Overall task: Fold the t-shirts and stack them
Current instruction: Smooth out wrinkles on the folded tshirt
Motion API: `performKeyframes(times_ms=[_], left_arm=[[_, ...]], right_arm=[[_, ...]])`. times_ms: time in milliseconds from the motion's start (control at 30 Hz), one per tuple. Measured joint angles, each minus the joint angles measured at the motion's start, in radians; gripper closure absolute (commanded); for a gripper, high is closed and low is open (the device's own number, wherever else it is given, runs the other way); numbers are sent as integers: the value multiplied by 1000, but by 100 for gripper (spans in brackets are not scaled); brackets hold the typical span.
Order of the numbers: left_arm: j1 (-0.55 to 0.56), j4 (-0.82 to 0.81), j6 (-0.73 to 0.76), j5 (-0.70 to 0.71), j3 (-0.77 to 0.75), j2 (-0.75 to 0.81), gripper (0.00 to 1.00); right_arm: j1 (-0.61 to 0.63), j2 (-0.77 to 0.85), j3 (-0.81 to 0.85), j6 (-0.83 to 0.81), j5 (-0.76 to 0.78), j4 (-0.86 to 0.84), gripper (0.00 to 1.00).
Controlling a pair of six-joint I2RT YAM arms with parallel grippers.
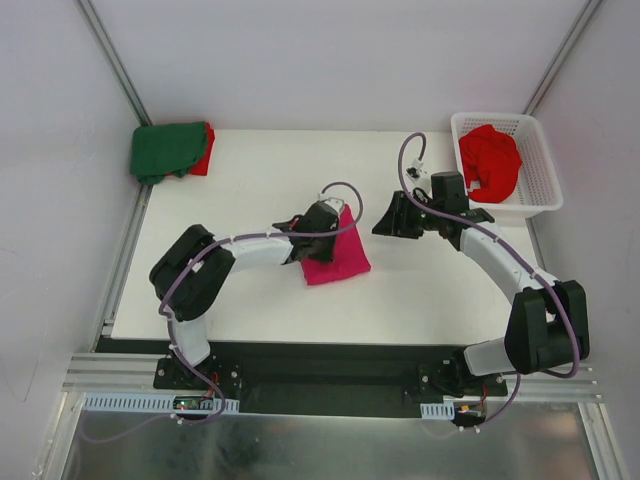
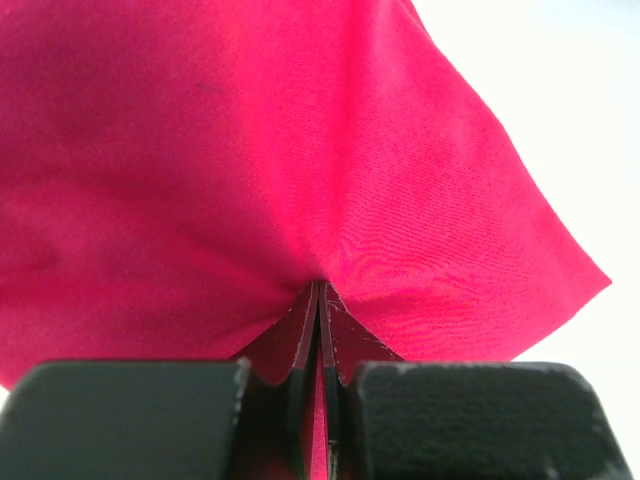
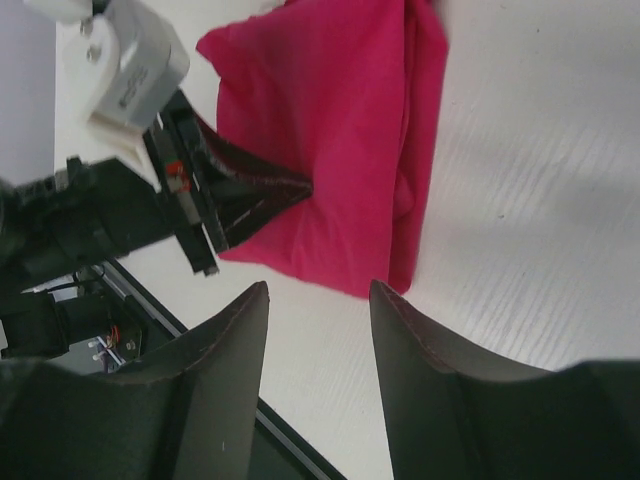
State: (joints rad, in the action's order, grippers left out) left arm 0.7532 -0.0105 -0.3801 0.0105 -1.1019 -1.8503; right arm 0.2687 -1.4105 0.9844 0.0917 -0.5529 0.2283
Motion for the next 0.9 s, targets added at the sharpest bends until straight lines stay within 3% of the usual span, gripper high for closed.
performKeyframes(times_ms=[267, 333, 567, 900], left_arm=[[188, 38, -107, 36, 175, 166, 100], [208, 68, -120, 58, 199, 213, 96], [193, 127, -89, 198, 164, 368, 90], [187, 127, -76, 235, 128, 332, 89]], right_arm=[[0, 0, -14, 0, 2, 8, 52], [0, 1, -16, 0, 8, 12, 52], [0, 62, -29, 0, 50, 34, 51], [1, 251, -100, 5, 67, 90, 51]])
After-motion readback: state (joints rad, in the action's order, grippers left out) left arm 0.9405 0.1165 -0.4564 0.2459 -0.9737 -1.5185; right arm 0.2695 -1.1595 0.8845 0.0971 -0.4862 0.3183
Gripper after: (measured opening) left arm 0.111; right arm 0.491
